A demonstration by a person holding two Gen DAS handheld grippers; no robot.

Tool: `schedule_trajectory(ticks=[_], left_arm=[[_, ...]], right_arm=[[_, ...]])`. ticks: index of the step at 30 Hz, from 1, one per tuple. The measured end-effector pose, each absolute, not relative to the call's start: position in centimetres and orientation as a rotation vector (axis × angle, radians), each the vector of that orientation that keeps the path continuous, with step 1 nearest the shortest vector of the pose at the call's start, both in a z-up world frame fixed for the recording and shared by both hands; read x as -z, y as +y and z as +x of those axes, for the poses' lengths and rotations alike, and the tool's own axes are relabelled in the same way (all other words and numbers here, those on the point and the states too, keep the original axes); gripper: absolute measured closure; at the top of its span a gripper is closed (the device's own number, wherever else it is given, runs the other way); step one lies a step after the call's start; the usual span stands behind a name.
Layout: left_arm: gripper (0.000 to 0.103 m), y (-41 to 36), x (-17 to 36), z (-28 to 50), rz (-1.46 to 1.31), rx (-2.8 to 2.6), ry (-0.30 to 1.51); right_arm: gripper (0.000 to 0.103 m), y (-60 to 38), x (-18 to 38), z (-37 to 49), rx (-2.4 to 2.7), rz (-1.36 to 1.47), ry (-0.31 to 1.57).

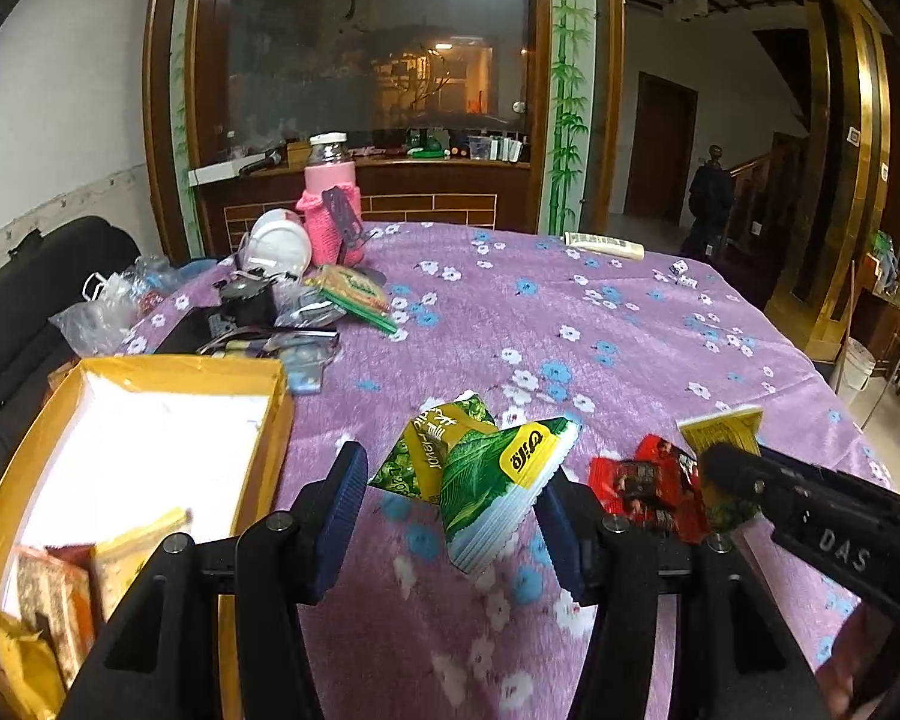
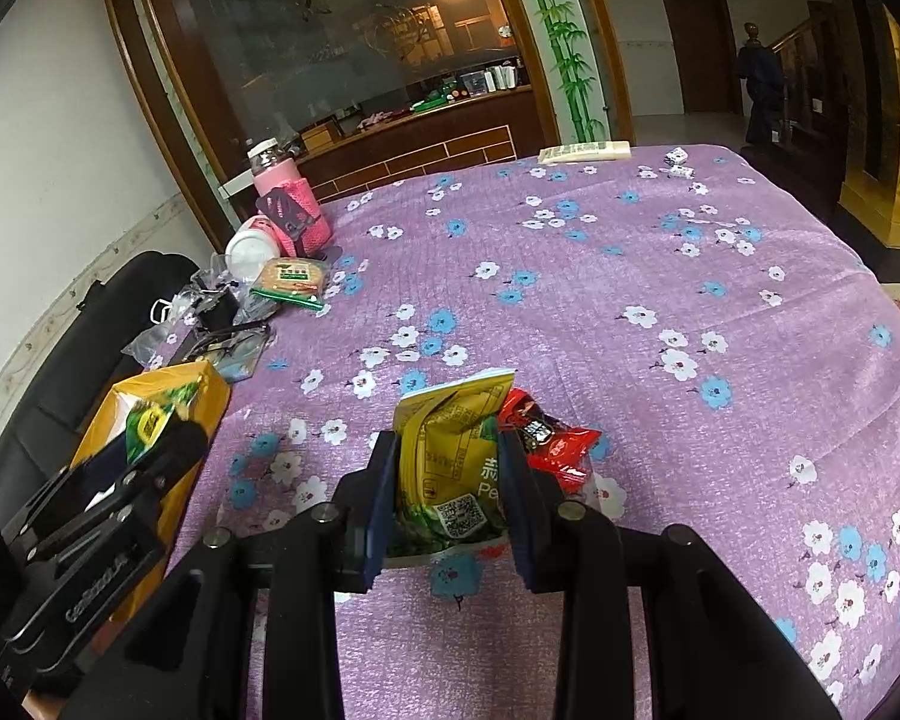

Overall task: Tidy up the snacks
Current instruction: 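Carry the green pack and yellow pack over the white box with both grippers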

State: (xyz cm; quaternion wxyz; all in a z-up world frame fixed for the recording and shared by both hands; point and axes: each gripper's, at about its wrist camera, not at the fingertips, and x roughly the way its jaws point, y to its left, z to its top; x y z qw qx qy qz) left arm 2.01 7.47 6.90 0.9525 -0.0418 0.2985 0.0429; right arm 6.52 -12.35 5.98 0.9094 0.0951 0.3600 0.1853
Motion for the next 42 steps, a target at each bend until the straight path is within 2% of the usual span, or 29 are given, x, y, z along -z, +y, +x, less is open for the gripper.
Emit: schedule_trajectory(ticks=[10,20,26,42], left_arm=[[0.044,11.0,-8.4,-1.9,-0.129,-0.134,0.580],[0.044,17.5,-7.5,-6.1,-0.172,-0.261,0.566],[0.044,21.4,-6.2,-8.0,-0.221,-0.322,0.576],[0.044,25.8,-3.2,-8.8,-0.259,-0.394,0.611]], right_arm=[[0.072,-10.0,-6.2,5.2,-0.485,0.124,0.710],[0.071,-7.8,-6.9,3.6,-0.600,0.107,0.708],[0.071,-2.9,-7.4,0.8,-0.753,0.091,0.773],[0.071,9.9,-6.4,-3.7,-0.952,-0.087,0.817]])
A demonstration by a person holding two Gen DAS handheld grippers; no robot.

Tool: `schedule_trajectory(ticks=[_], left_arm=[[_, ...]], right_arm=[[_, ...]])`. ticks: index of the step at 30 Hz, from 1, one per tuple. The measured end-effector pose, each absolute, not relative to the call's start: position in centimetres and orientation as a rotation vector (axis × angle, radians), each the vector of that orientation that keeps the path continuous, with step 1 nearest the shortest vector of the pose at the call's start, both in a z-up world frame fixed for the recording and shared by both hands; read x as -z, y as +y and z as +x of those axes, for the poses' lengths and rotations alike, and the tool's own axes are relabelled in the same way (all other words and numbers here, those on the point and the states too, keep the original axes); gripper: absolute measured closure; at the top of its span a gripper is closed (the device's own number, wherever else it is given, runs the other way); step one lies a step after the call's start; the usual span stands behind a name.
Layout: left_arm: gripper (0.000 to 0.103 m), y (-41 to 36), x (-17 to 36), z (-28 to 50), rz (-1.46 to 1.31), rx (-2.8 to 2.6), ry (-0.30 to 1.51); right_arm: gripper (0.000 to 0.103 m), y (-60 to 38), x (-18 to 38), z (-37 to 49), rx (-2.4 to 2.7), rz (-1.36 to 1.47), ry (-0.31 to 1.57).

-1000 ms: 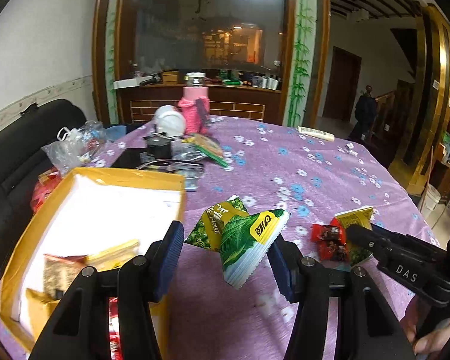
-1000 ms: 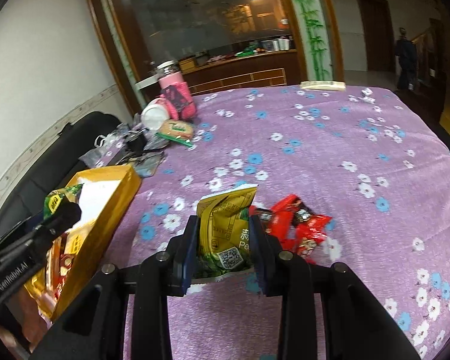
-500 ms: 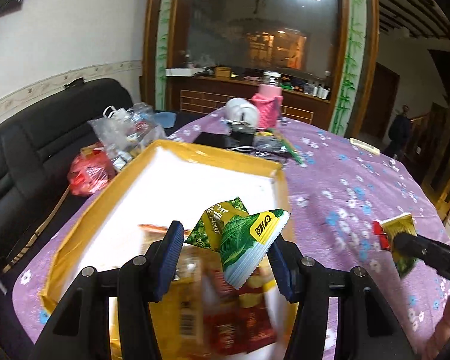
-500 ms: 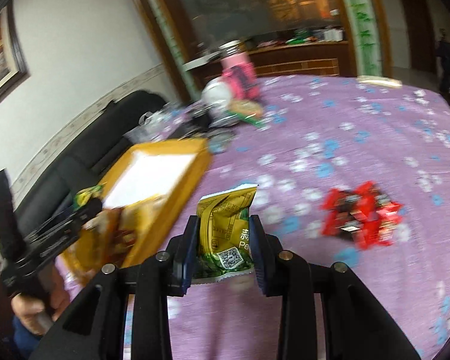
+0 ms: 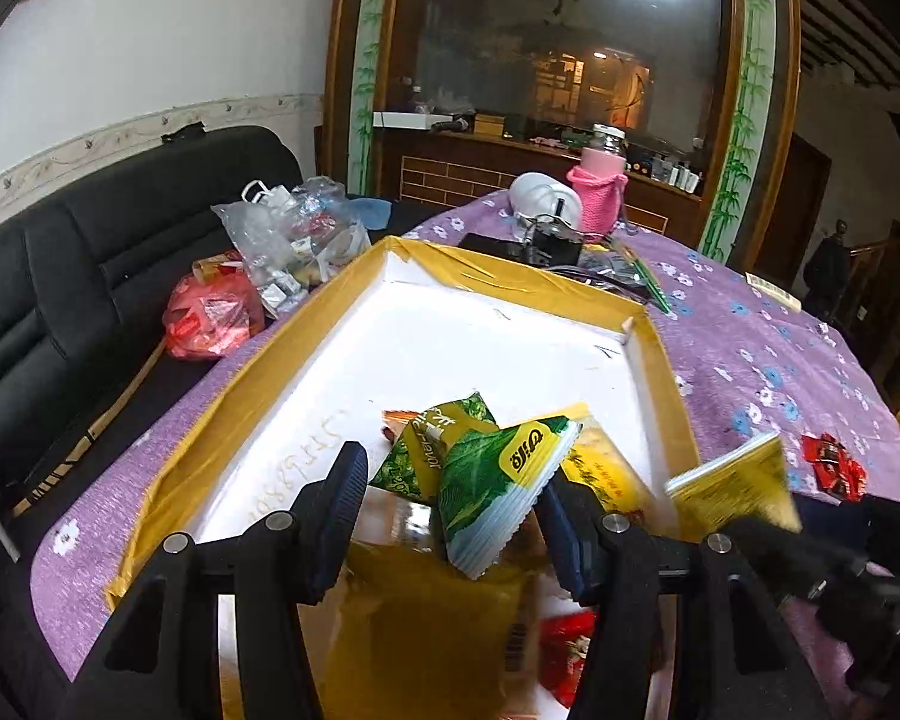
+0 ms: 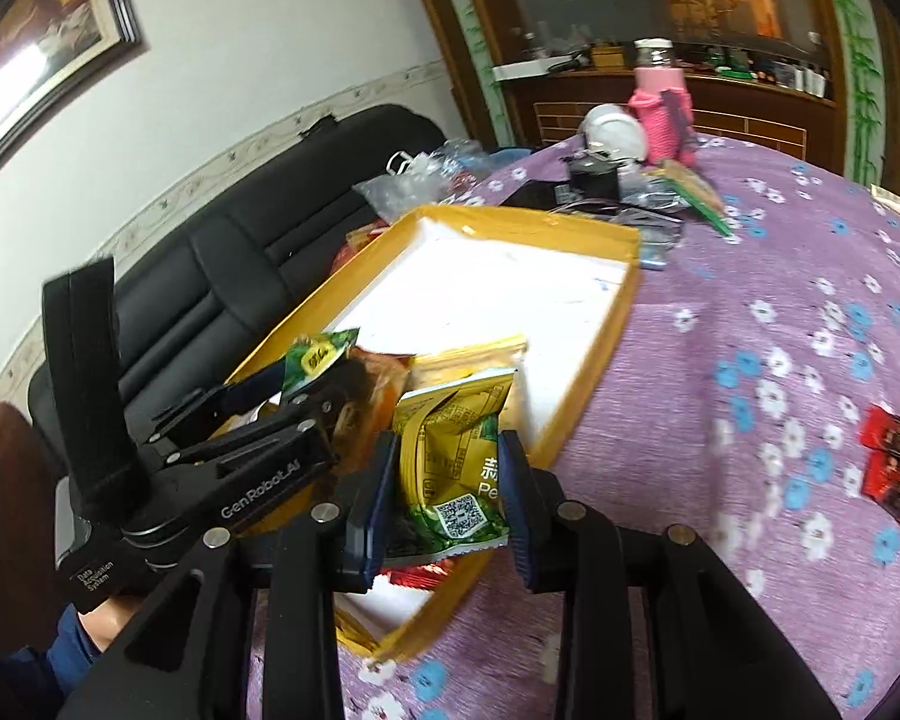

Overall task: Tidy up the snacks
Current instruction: 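Carry the green pack and yellow pack over the white box with both grippers, then lower the green pack into the box with the left gripper while the right releases the yellow pack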

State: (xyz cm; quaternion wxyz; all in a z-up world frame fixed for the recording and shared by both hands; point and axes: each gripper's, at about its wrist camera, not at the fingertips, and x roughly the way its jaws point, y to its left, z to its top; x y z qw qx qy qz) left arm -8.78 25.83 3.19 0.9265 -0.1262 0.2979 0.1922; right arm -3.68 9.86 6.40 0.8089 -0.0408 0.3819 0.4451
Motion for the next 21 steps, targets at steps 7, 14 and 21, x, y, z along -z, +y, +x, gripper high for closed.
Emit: schedule_trajectory(ticks=[7,14,21], left_arm=[[0.044,27.1,-2.6,-8.7,-0.317,-0.373,0.618],[0.043,27.1,-2.4,-8.4,-0.325,-0.369,0.626],[0.043,26.5,-2.4,-8.2,-0.292,-0.396,0.635]], right_arm=[[0.071,11.4,-4.6,-4.1,-0.969,-0.123,0.826],[0.071,12.0,-3.3,-4.5,-0.991,-0.134,0.834],[0.071,12.3,-3.1,-4.9,-0.998,-0.151,0.830]])
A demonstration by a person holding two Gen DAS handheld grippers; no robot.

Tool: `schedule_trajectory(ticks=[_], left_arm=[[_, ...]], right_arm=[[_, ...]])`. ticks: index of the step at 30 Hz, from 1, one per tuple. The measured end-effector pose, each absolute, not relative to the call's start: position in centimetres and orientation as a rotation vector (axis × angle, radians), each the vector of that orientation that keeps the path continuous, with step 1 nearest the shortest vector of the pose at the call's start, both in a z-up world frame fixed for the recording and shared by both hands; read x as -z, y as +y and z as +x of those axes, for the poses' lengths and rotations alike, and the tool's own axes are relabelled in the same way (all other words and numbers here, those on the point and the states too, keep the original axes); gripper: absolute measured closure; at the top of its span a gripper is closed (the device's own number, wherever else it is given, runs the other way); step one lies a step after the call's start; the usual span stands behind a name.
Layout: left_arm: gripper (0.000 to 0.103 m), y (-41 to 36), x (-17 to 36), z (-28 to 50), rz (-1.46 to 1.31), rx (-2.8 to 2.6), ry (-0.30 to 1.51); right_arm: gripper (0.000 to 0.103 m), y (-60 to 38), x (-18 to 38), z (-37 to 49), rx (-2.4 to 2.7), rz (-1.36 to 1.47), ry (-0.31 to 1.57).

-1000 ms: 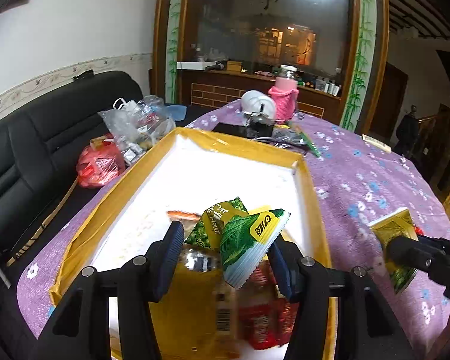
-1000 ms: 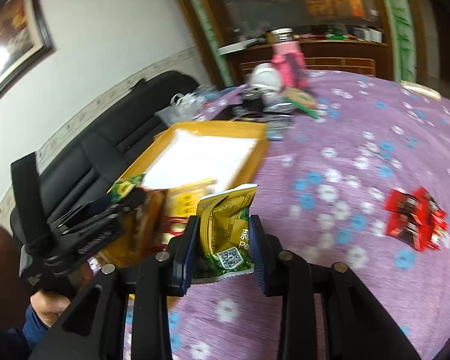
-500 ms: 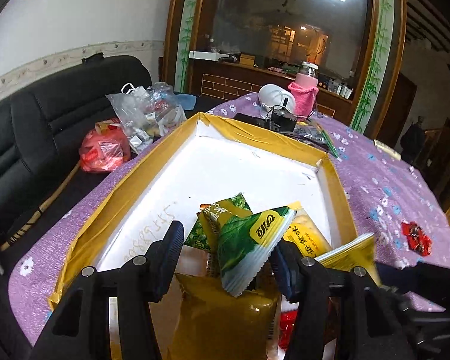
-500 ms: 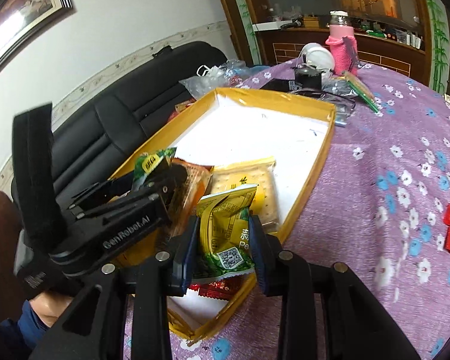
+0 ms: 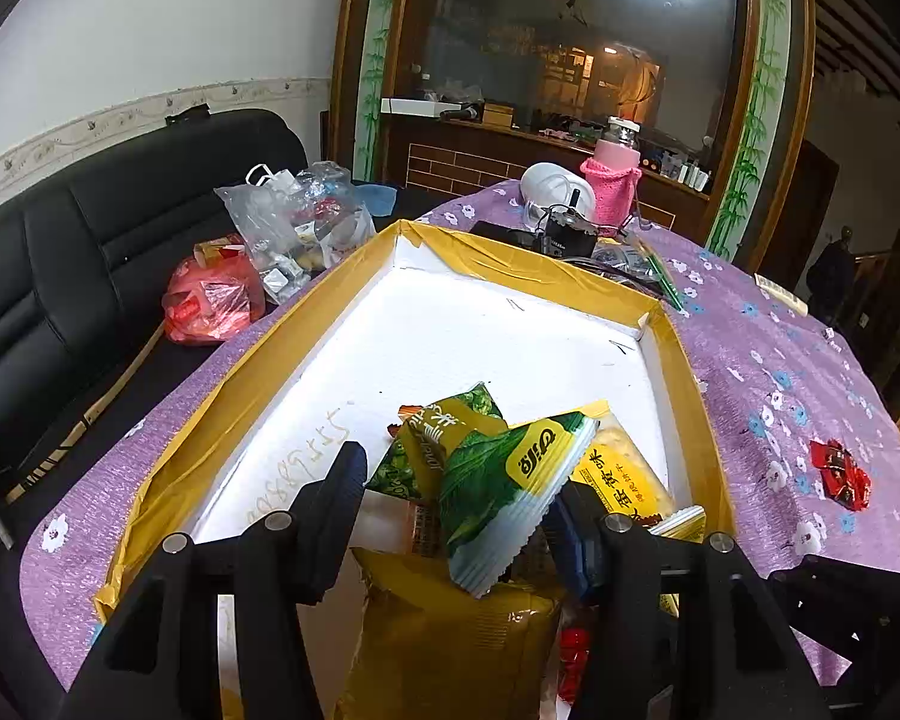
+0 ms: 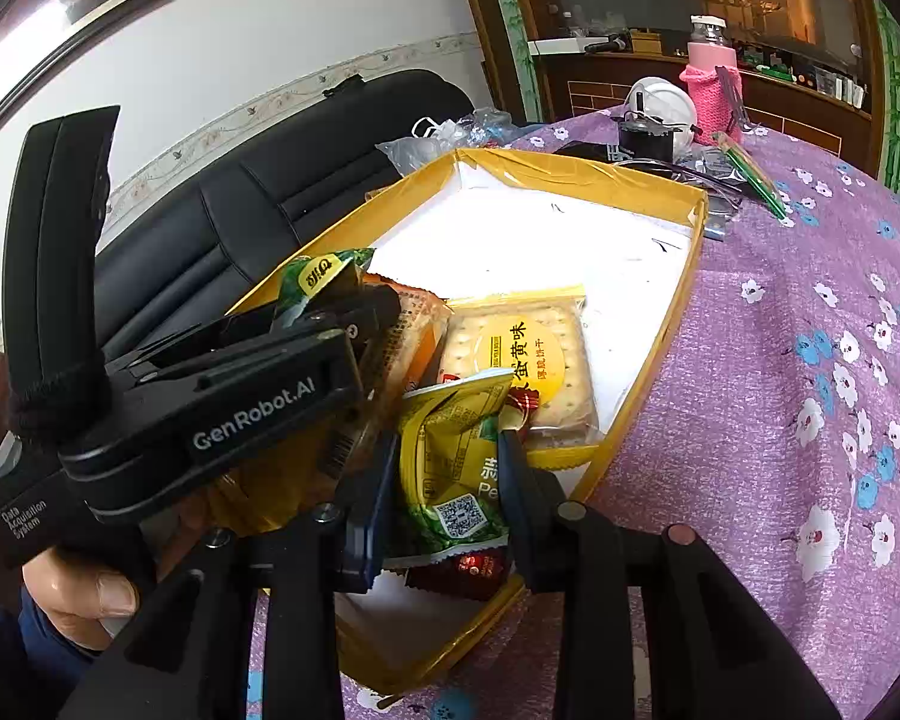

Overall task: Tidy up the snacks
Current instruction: 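Lower the green pack into the box with the left gripper while the right releases the yellow pack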

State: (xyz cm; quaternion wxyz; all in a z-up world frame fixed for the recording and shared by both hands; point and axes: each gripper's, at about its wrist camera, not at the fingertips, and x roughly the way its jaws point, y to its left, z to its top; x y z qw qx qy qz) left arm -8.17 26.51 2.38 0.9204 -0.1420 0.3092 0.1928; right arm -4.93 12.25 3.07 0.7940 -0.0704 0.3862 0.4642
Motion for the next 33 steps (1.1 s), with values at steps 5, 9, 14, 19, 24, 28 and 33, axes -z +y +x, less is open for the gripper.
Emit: schedule_trajectory(ticks=[5,9,14,19,24,28,33], left_arm=[[0.043,26.44,-2.37,-8.17,-0.286,-0.400,0.636],[0.043,26.36,-2.38,-8.13,-0.289,-0.399,0.636],[0.043,26.44,-2.46,-8.24,-0.278,-0.406,0.637],[0.043,26.41,-2.44,-8.25,-0.273,-0.410,0.637],[0.042,26.57,-2.49,-8.41,-0.261,-0.420,0.636],[0.042,26.44,-2.52,-8.37,-0.261,-0.420,0.636],[0.041,26.47,-2.55,-8.47,-0.262,-0.422,0.636]], right_arm=[[0.071,12.47,-2.98,-4.92,-0.993,-0.157,0.831],[0.071,12.49,-2.97,-4.95,-0.992,-0.159,0.831],[0.071,12.48,-2.99,-4.97,-0.992,-0.160,0.830],[0.071,12.48,-3.01,-4.98,-0.991,-0.160,0.830],[0.071,12.51,-3.01,-4.98,-0.991,-0.161,0.830],[0.071,12.52,-3.01,-4.99,-0.991,-0.161,0.830],[0.071,12.53,-3.04,-5.08,-0.991,-0.162,0.829]])
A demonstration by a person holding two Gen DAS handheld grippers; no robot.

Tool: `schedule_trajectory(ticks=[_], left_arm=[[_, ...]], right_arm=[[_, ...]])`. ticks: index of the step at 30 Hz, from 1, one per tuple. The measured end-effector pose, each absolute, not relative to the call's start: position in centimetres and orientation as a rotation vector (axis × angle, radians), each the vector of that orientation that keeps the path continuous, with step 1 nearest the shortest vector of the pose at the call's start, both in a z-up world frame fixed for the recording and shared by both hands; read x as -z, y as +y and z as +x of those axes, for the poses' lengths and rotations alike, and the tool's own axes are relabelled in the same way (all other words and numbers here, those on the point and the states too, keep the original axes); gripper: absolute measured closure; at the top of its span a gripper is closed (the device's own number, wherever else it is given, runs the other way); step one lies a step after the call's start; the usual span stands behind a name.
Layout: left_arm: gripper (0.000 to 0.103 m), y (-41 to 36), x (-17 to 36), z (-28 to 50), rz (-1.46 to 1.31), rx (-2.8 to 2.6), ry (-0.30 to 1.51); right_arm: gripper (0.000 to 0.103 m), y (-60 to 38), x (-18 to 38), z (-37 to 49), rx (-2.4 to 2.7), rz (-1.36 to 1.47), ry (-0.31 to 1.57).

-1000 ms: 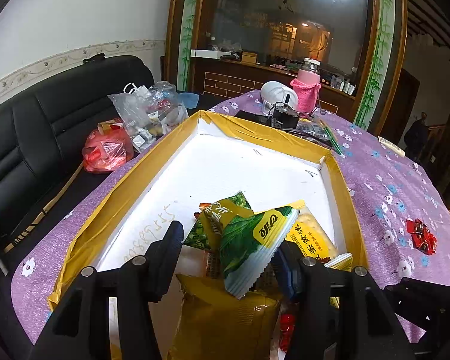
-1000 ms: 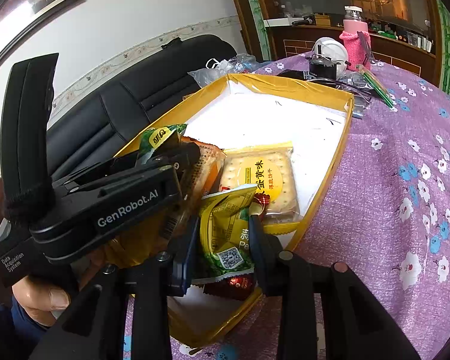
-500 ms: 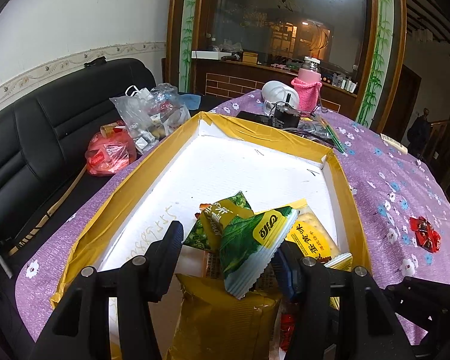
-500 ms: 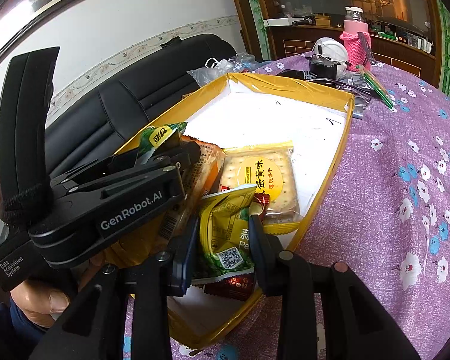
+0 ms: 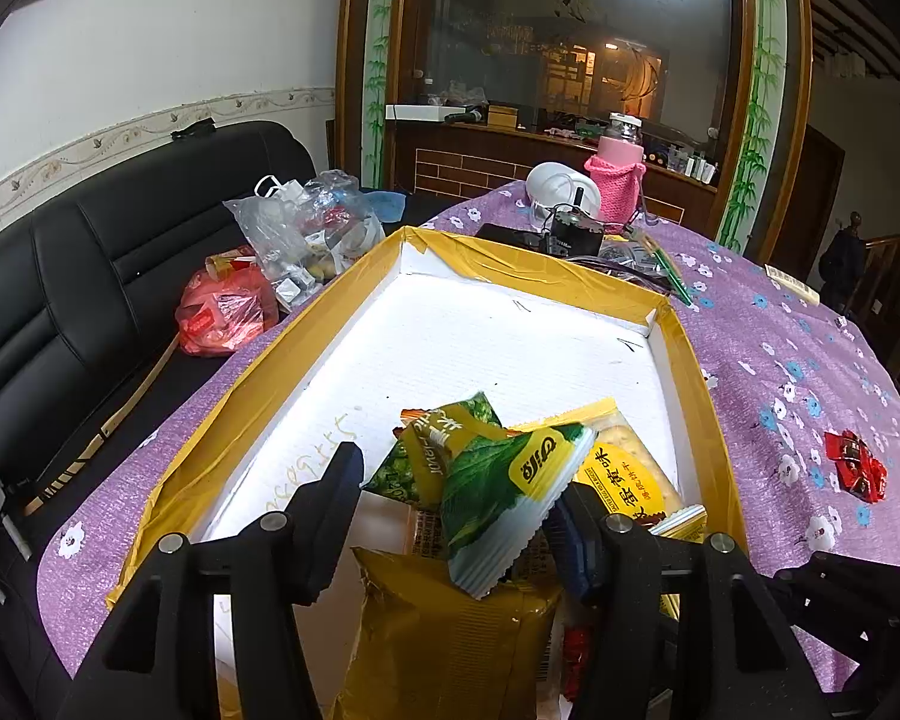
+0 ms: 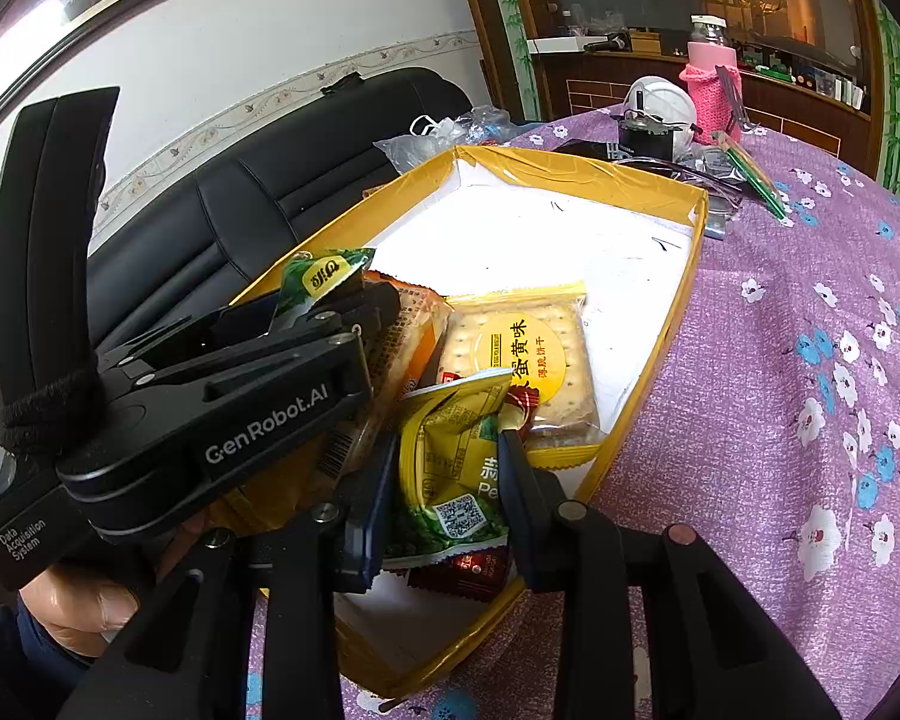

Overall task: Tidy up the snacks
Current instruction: 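Lower the green pack into the box with the left gripper while the right releases the yellow pack, then move both grippers back to the red wrapped chocolates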

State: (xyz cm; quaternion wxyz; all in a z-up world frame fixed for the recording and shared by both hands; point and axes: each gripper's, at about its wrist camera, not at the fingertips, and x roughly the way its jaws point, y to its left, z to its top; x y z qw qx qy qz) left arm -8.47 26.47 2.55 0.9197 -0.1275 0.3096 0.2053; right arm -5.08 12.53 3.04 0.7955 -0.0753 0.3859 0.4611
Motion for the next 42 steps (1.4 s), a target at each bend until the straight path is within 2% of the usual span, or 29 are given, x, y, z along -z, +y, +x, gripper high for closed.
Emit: schedule_trajectory(ticks=[31,33,35,40,42], left_arm=[[0.041,26.4,-2.8,-8.7,-0.234,-0.441,0.635],[0.039,26.4,-2.8,-8.6,-0.233,-0.441,0.635],[0.031,26.5,-3.0,-8.8,-0.238,-0.438,0.628],[0.031,27.2,-3.9,-9.7,-0.248,-0.439,0.600],[0.031,27.9,-4.3,-10.2,-0.269,-0.428,0.598]], right_arm=[[0.071,12.5,-3.2,-5.0,-0.985,-0.165,0.822],[0.071,12.4,-3.3,-5.0,-0.983,-0.163,0.819],[0.070,12.3,-3.4,-5.0,-0.978,-0.163,0.815],[0.069,12.0,-3.8,-5.0,-0.955,-0.170,0.801],[0.064,11.5,-4.3,-5.0,-0.947,-0.154,0.787]])
